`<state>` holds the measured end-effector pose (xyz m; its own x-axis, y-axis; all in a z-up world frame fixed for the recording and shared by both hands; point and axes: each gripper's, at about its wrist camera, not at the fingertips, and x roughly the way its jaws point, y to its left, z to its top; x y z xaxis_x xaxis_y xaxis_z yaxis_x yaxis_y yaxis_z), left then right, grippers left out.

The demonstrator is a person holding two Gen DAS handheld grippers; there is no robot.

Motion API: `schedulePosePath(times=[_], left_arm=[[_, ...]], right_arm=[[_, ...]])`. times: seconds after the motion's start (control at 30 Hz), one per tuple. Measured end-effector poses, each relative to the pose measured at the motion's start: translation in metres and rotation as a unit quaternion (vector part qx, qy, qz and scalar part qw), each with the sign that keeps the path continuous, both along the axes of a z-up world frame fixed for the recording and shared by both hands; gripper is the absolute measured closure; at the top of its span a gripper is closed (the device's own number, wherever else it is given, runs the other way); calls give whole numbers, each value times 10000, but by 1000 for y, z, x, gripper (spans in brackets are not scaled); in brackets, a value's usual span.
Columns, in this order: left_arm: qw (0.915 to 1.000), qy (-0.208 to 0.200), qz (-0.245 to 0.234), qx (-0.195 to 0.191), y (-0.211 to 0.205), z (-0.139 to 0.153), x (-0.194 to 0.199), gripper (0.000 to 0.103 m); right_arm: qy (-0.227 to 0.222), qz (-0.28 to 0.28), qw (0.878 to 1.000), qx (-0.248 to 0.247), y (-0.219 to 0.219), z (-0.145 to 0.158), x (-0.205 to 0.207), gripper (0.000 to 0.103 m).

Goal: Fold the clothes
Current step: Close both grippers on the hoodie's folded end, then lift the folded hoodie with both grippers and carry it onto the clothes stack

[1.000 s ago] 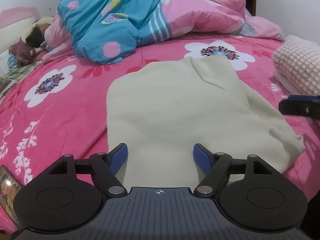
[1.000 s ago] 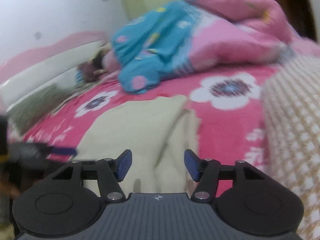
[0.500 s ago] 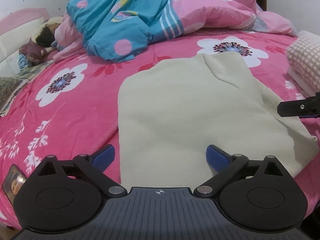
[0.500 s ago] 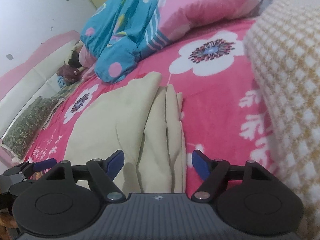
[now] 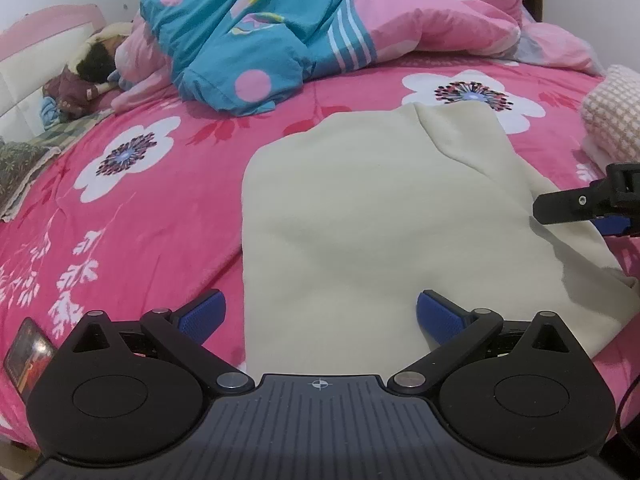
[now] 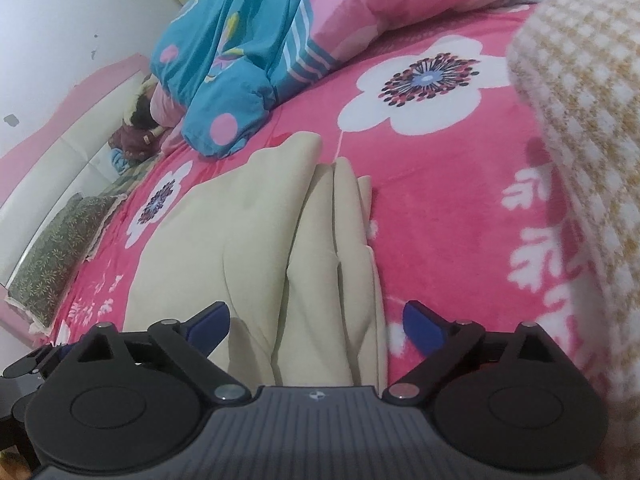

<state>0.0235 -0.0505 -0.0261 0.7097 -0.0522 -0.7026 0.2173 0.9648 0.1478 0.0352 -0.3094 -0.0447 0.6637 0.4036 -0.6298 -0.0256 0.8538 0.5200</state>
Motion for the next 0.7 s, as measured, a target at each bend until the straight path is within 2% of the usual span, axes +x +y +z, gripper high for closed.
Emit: schedulePosePath(times=[0.13, 0.2, 0.3, 0.37, 0.43, 0.47, 0.57, 0.6, 0.63, 0.7], left_arm=[[10000, -21, -3, -39, 1, 0, 0, 0], [9997, -124, -71, -222, 7, 4, -2, 0], [9966, -246, -129, -773, 25, 9, -2, 0], [9909, -84, 20, -1343, 46, 6, 6, 0], [9804, 164, 193, -1955, 67, -1, 16, 0], [9717, 342, 274, -2322, 77, -5, 22, 0], [9383, 938, 167, -3324, 99, -20, 36, 0], [9274, 1091, 73, -3577, 103, -25, 40, 0], [9200, 1155, -9, -3746, 106, -29, 43, 0], [9087, 1195, -167, -3996, 108, -35, 47, 0]], right_arm=[[17, 11, 10000, 61, -1, -1, 4, 5], [20, 23, 9999, 100, -1, -1, 7, 5], [22, 110, 9996, 245, -5, -4, 12, 5], [34, 186, 9990, 409, -9, -6, 17, 4], [45, 262, 9980, 572, -13, -9, 22, 4], [51, 300, 9974, 654, -14, -10, 25, 4], [147, 449, 9925, 1129, -21, -16, 32, 5], [210, 539, 9900, 1285, -22, -17, 33, 8], [266, 616, 9882, 1377, -22, -18, 34, 11], [362, 745, 9863, 1428, -18, -19, 37, 15]])
